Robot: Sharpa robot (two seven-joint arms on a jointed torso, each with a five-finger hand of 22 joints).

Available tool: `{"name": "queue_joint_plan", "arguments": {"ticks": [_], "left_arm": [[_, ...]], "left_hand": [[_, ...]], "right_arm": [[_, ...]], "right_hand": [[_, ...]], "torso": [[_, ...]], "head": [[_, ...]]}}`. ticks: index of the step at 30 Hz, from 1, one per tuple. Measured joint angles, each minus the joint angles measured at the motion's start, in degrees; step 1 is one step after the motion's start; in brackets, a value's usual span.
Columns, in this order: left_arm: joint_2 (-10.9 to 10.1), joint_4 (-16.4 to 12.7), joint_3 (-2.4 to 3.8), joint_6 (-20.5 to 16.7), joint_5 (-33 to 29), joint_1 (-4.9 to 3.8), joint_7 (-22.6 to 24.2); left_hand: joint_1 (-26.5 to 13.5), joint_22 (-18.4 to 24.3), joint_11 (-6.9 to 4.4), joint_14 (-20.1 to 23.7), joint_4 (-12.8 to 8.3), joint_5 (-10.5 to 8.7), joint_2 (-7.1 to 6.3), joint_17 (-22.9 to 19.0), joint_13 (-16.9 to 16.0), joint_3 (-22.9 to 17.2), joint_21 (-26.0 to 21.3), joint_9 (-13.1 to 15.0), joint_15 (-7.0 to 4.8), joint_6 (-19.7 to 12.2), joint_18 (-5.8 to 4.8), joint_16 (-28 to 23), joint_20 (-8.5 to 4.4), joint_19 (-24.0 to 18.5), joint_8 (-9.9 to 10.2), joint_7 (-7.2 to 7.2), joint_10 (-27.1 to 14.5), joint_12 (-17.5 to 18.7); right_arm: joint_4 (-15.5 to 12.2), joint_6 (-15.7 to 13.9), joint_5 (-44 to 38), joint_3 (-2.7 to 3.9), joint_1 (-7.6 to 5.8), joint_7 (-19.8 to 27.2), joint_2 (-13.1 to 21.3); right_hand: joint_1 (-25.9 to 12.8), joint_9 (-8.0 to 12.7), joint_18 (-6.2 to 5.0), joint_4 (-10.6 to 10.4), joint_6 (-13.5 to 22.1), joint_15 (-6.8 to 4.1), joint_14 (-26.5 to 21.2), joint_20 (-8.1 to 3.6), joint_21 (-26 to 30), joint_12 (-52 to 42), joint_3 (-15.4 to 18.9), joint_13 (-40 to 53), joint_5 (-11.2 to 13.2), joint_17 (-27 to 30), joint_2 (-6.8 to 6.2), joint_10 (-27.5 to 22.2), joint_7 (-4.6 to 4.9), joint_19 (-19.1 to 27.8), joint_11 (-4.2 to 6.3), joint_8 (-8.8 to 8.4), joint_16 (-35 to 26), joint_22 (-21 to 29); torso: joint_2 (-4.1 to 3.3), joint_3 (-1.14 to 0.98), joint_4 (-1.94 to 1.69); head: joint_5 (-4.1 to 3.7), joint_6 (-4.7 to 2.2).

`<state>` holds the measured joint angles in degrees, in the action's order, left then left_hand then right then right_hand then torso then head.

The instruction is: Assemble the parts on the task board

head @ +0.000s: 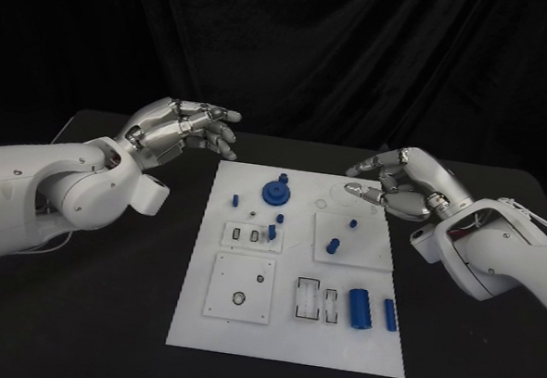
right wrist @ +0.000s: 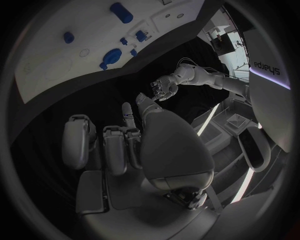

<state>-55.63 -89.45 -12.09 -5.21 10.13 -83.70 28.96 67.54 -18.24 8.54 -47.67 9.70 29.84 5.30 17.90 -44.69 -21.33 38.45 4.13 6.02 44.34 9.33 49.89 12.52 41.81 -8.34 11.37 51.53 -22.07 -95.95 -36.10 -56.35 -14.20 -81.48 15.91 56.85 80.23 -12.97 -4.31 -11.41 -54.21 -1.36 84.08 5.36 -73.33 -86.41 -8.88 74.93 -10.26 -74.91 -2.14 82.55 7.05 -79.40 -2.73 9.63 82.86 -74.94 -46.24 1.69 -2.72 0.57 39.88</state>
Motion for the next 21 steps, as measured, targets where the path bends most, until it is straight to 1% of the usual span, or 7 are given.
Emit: {"name": "queue_joint_plan", "arguments": {"ticks": [4, 6, 7, 10, 12, 16, 21], "left_arm": [[1.9, 1.1, -0.03, -1.2, 4.1, -0.56, -4.4], [2.7, 1.6, -0.05, -1.6, 5.9, -0.67, -6.4], [3.2, 1.9, -0.06, -1.7, 7.1, -0.73, -7.8], [4.4, 2.5, -0.04, -2.4, 11.5, -0.97, -11.4], [5.0, 2.6, -0.02, -3.2, 15.2, -1.00, -13.9], [6.1, 2.2, -0.03, -4.9, 24.8, -1.00, -20.3], [7.3, 1.4, -0.03, -6.1, 35.3, -1.02, -27.3]], "left_hand": [[2.6, -7.8, -1.28, 0.4, 5.6, -0.87, -0.97, 10.7, -18.7, 1.2, 11.6, -0.1, -0.91, 0.6, -0.01, 17.1, -1.38, -1.0, 0.5, -0.21, -3.3, -20.2], [3.7, -13.4, -1.32, -9.1, 7.0, -0.87, -0.39, 29.2, -27.9, 1.9, 19.3, 0.0, -1.10, 1.8, -0.02, 29.0, -2.08, -2.5, 0.4, -0.11, 7.8, -38.8], [3.9, -17.0, -1.37, -14.6, 7.0, -0.87, -0.17, 37.5, -29.2, 2.5, 23.4, 0.0, -1.21, 2.3, -0.02, 33.1, -2.17, -2.1, 0.4, -0.24, 13.7, -46.3], [3.9, -29.1, -1.71, -26.3, 7.0, -0.93, -0.13, 52.5, -30.2, 3.5, 32.8, 0.1, -1.64, 2.7, -0.20, 38.3, -2.40, 6.6, 0.1, -0.70, 25.7, -58.4], [3.6, -39.0, -2.17, -34.0, 7.0, -1.51, -0.04, 56.3, -30.3, 4.3, 38.6, 0.2, -2.21, 4.0, -2.36, 39.8, -2.58, 16.0, -0.4, -1.12, 31.2, -65.3], [-1.2, -52.7, -3.06, -36.4, 7.0, -5.64, 0.03, 57.1, -30.3, 7.6, 45.3, 1.1, -3.26, 6.3, -4.12, 40.0, -3.33, 29.8, -1.6, -2.37, 32.6, -67.7], [-2.1, -56.6, -4.01, -36.4, 6.9, -7.76, -0.05, 57.1, -30.3, 8.8, 48.8, 2.5, -4.31, 7.8, -6.81, 40.0, -4.36, 39.5, -2.4, -3.12, 32.4, -67.7]], "right_arm": [[1.2, 0.7, 4.9, -0.03, 0.58, 1.7, 0.6], [1.8, 1.0, 6.6, -0.04, 0.86, 2.4, 1.0], [2.1, 1.2, 7.5, -0.04, 1.06, 2.8, 1.2], [3.0, 1.2, 9.3, -0.05, 1.75, 3.8, 1.4], [3.5, 1.0, 10.0, -0.05, 2.24, 4.3, 1.4], [4.5, 0.3, 11.1, -0.06, 3.16, 5.2, 1.3], [5.3, -0.4, 11.9, -0.08, 3.75, 6.1, 1.2]], "right_hand": [[0.0, 0.3, -0.67, -0.5, -0.1, 0.00, 0.0, -0.14, 6.0, 3.1, -0.2, 0.0, -0.4, 0.0, 0.00, -3.2, -0.06, 2.4, 0.17, -0.47, -6.5, 0.0], [0.0, 0.3, -0.66, -0.6, -0.3, 0.00, 0.0, -0.14, 6.4, 3.2, -0.3, 0.0, -0.4, 0.0, 0.00, -3.2, 0.11, 2.4, 0.17, -0.47, -7.0, 0.0], [0.0, 0.3, -0.66, -0.7, -0.5, 0.00, 0.0, -0.14, 6.4, 3.2, -0.4, 0.0, -0.4, 0.0, 0.00, -3.2, -0.07, 2.4, 0.17, -0.47, -7.0, 0.0], [0.0, 0.3, -0.66, -0.9, -1.3, 0.00, 0.0, -0.41, 6.4, 3.2, -0.6, 0.0, -1.7, 0.0, 0.00, -3.2, -0.33, 2.1, 0.22, -0.47, -6.9, 0.0], [0.0, 0.3, -0.65, -1.2, -1.9, 0.00, 0.0, -0.71, 6.3, 3.2, -0.5, 0.0, -2.5, 0.0, 0.00, -2.7, -0.74, 1.4, 0.72, -0.47, -6.5, 0.0], [0.0, 0.3, -0.65, -1.4, -2.1, -0.21, -0.2, -0.85, 5.9, 3.2, -0.6, 0.0, -3.2, 0.0, 0.00, -2.4, -0.68, 1.1, 1.01, -0.47, -6.1, 0.0], [0.0, 0.3, -0.65, -1.4, -2.3, -0.21, -0.2, -1.15, 5.9, 2.9, -0.6, 0.0, -3.7, 0.0, 0.00, -2.0, -0.89, 0.8, 0.99, -0.47, -6.1, 0.0]], "torso": [[0.61, -0.33, 0.06], [0.99, -0.62, 0.14], [1.19, -0.77, 0.18], [1.80, -1.31, 0.29], [2.14, -1.64, 0.32], [2.77, -2.30, 0.40], [3.22, -2.81, 0.48]], "head": [[0.88, -0.32], [1.25, -0.10], [1.40, 0.09], [1.83, 0.58], [2.05, 0.82], [2.59, 1.19], [3.33, 1.35]]}}
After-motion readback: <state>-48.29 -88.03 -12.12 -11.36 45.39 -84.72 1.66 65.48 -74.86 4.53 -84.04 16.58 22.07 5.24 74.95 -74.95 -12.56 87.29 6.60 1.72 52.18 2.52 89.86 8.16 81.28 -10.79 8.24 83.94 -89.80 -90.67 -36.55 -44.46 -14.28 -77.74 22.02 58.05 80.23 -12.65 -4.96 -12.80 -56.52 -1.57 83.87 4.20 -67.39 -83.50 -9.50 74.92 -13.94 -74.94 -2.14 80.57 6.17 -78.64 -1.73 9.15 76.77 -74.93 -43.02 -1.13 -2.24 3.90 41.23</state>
